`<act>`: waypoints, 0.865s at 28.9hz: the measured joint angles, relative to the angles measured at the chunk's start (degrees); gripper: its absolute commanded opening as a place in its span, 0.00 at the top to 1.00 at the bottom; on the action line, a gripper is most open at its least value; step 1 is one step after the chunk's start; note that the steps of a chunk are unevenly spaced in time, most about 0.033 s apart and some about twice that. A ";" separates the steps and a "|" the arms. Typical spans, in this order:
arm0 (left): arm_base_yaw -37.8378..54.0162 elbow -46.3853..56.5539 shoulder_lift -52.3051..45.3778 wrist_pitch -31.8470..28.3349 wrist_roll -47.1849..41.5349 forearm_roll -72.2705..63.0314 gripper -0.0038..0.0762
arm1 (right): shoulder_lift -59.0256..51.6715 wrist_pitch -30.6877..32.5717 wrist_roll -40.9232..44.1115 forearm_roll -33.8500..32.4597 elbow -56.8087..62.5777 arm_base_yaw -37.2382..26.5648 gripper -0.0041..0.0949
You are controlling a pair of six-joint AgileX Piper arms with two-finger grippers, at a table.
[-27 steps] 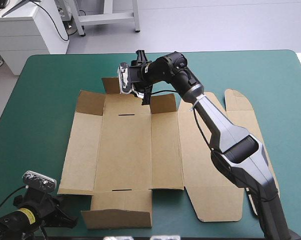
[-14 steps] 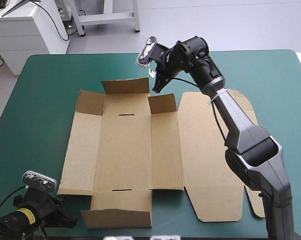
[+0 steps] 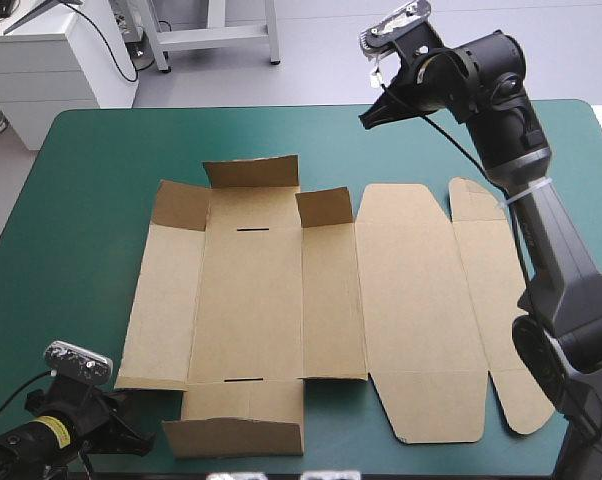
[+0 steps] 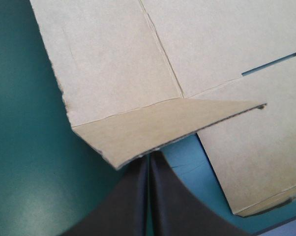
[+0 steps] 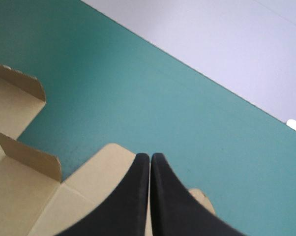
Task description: Fold the box
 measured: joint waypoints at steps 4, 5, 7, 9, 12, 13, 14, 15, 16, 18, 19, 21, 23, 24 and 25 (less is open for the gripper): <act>0.00 0.00 0.00 0.00 0.11 0.00 0.96 | -4.50 0.00 -1.20 0.29 12.68 -3.97 0.96; 0.00 0.00 0.00 0.00 0.11 0.00 0.96 | -5.39 0.00 -1.31 0.58 15.17 -4.61 0.96; 0.00 0.00 0.00 -0.07 0.11 0.00 0.96 | -8.02 0.00 -1.71 1.73 21.60 -6.08 0.96; 0.00 0.00 0.00 -0.26 0.11 0.00 0.96 | -11.43 -0.44 -2.25 3.13 28.53 -7.06 0.96; 0.00 0.00 0.00 -0.63 0.11 0.00 0.96 | -17.49 -3.80 -2.51 4.15 39.06 -7.58 0.96; 0.00 0.00 0.00 -0.81 0.11 0.00 0.96 | -19.91 -5.23 -2.21 4.31 42.92 -7.61 0.96; 0.00 -0.07 0.00 -1.22 0.11 0.00 0.96 | -22.36 -6.57 -1.89 4.46 46.82 -7.65 0.96; 0.00 -0.18 0.00 -1.58 0.11 0.00 0.96 | -24.88 -7.84 -1.63 4.78 50.70 -7.65 0.96; 0.00 -0.32 0.00 -1.96 0.11 0.00 0.96 | -26.91 -8.88 -1.48 5.15 53.79 -7.65 0.96; 0.00 -0.98 0.00 -2.28 0.11 0.00 0.96 | -32.07 -11.66 -1.23 6.39 61.28 -7.65 0.96; 0.00 -1.29 0.00 -2.38 0.11 0.00 0.96 | -34.11 -12.80 -1.23 6.88 64.05 -7.65 0.96; 0.00 -1.64 0.00 -2.38 0.11 0.39 0.96 | -39.00 -14.67 -1.08 7.96 69.97 -7.65 0.96; 0.00 -1.85 0.00 -2.38 0.11 0.55 0.96 | -43.46 -15.45 -1.08 8.76 74.12 -7.65 0.96; 0.00 -1.89 0.00 -2.38 0.11 0.55 0.96 | -45.47 -15.66 -1.08 9.09 75.97 -7.65 0.96; 0.00 -1.89 0.00 -2.38 0.11 0.55 0.96 | -46.98 -15.75 -0.99 9.25 77.57 -7.65 0.96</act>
